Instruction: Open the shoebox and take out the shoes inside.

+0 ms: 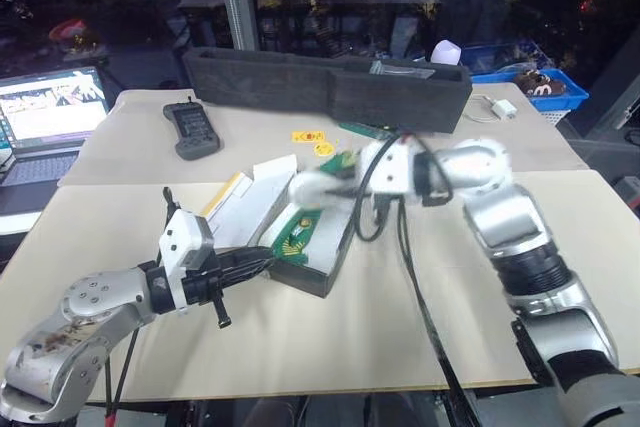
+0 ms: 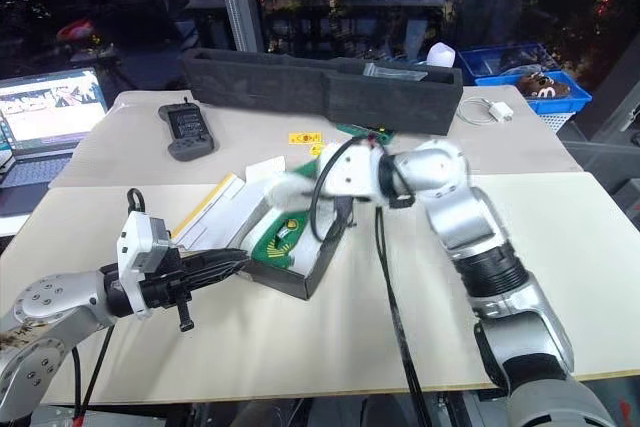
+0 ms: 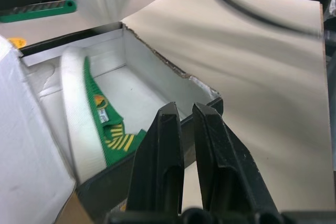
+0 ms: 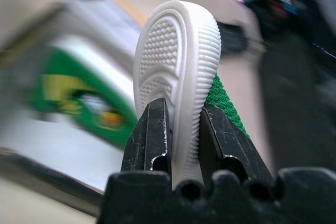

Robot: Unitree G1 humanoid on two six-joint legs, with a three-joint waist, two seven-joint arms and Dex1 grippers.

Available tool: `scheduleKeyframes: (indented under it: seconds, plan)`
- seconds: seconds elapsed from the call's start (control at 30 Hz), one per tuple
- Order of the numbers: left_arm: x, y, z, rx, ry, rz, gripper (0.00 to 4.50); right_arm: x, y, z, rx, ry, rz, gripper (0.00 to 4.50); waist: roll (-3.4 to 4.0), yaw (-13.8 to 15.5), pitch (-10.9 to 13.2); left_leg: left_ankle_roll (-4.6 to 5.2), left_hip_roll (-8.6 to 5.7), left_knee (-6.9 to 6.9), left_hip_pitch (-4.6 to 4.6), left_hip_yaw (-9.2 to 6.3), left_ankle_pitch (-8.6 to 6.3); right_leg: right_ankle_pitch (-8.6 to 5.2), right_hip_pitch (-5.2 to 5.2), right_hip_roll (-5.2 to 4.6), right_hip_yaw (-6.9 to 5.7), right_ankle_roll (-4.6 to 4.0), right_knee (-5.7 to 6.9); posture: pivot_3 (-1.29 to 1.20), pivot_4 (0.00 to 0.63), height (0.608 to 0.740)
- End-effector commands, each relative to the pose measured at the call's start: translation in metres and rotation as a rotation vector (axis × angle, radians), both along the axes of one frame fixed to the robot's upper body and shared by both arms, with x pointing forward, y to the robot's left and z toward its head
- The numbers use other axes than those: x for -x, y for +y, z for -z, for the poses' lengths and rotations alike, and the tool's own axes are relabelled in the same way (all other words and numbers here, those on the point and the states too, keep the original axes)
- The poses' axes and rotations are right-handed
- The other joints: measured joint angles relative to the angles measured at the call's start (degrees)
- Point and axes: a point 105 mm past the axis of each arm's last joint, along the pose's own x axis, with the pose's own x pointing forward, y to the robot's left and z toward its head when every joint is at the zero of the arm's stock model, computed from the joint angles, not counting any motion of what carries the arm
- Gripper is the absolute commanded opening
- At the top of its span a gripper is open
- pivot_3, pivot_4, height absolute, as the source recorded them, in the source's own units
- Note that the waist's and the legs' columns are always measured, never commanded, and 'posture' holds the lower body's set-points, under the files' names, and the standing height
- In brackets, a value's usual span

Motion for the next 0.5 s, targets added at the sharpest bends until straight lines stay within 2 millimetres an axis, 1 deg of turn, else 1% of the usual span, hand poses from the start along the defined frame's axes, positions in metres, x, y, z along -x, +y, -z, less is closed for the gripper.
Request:
scheduleKeyframes:
  seconds: [0.03,0.07,0.1,0.13,0.17,0.2,0.23,0.3,0.33,0.43,0.5]
  plan:
    - [0.002,-0.002,-0.006,0.005,-0.028,0.011,0.50,0.005,-0.030,-0.042,-0.175,-0.080,0.137,0.36,0.00,0.17,0.00,0.00,0.00,0.00,-0.02,0.00,0.00,-0.01,-0.01,-0.05,0.00,-0.01,0.00,0.00,0.150,0.735]
    - [0.001,-0.002,-0.006,0.005,-0.027,0.012,0.50,0.003,-0.037,-0.044,-0.206,-0.079,0.179,0.36,-0.01,0.20,0.00,0.00,0.00,-0.01,-0.02,0.00,0.00,-0.03,-0.01,-0.13,0.00,-0.02,0.00,0.00,0.150,0.735]
    - [0.001,-0.002,-0.006,0.006,-0.027,0.013,0.50,-0.002,-0.047,-0.043,-0.204,-0.092,0.240,0.36,-0.01,0.21,0.00,0.00,0.00,-0.02,-0.03,0.01,0.00,-0.05,-0.01,-0.33,0.00,-0.01,0.00,0.00,0.150,0.735]
    - [0.000,-0.002,-0.006,0.007,-0.026,0.016,0.50,-0.013,-0.063,-0.033,-0.152,-0.117,0.348,0.36,-0.01,0.18,0.00,0.00,0.00,-0.02,-0.03,0.01,0.00,-0.05,-0.01,-0.35,0.00,-0.01,0.00,0.00,0.150,0.735]
    - [0.000,-0.003,-0.006,0.008,-0.025,0.020,0.50,-0.020,-0.076,-0.022,-0.092,-0.141,0.419,0.36,-0.01,0.21,0.00,0.00,0.00,-0.01,-0.03,0.01,0.00,-0.06,0.00,-0.37,0.00,-0.01,-0.01,0.00,0.150,0.735]
    - [-0.001,-0.003,-0.006,0.009,-0.025,0.023,0.50,-0.024,-0.084,-0.014,-0.048,-0.158,0.458,0.36,-0.02,0.27,0.00,0.00,-0.01,-0.01,-0.03,0.02,0.00,-0.07,0.01,-0.39,-0.04,0.00,-0.03,0.00,0.150,0.735]
    - [-0.001,-0.006,-0.007,0.012,-0.024,0.031,0.50,-0.033,-0.102,0.003,0.030,-0.194,0.540,0.36,-0.02,0.36,0.00,0.00,-0.01,0.00,-0.03,0.03,0.00,-0.07,0.04,-0.40,-0.05,0.01,-0.10,0.00,0.150,0.735]
    - [-0.001,-0.008,-0.007,0.016,-0.026,0.042,0.50,-0.044,-0.129,0.031,0.148,-0.233,0.657,0.36,-0.02,0.64,0.00,0.00,-0.06,0.00,-0.05,0.05,0.00,-0.09,0.06,-0.41,-0.09,0.04,-0.15,0.00,0.150,0.735]
    - [-0.001,-0.009,-0.007,0.019,-0.026,0.044,0.50,-0.046,-0.139,0.047,0.260,-0.262,0.682,0.36,-0.02,0.67,0.00,0.00,-0.07,0.00,-0.05,0.08,0.00,-0.08,0.06,-0.41,-0.08,0.03,-0.17,0.00,0.150,0.735]
    - [-0.002,-0.010,-0.008,0.022,-0.027,0.048,0.50,-0.049,-0.164,0.091,0.492,-0.284,0.733,0.36,0.04,0.67,0.04,0.01,-0.13,0.00,-0.09,0.14,0.01,-0.01,0.01,-0.35,-0.07,-0.04,-0.15,0.00,0.150,0.735]
    - [-0.002,-0.010,-0.008,0.022,-0.028,0.049,0.50,-0.050,-0.176,0.106,0.546,-0.292,0.769,0.36,0.08,0.24,0.09,0.01,-0.11,0.00,-0.09,0.15,0.01,-0.01,0.00,-0.32,-0.06,-0.04,-0.14,0.00,0.150,0.735]
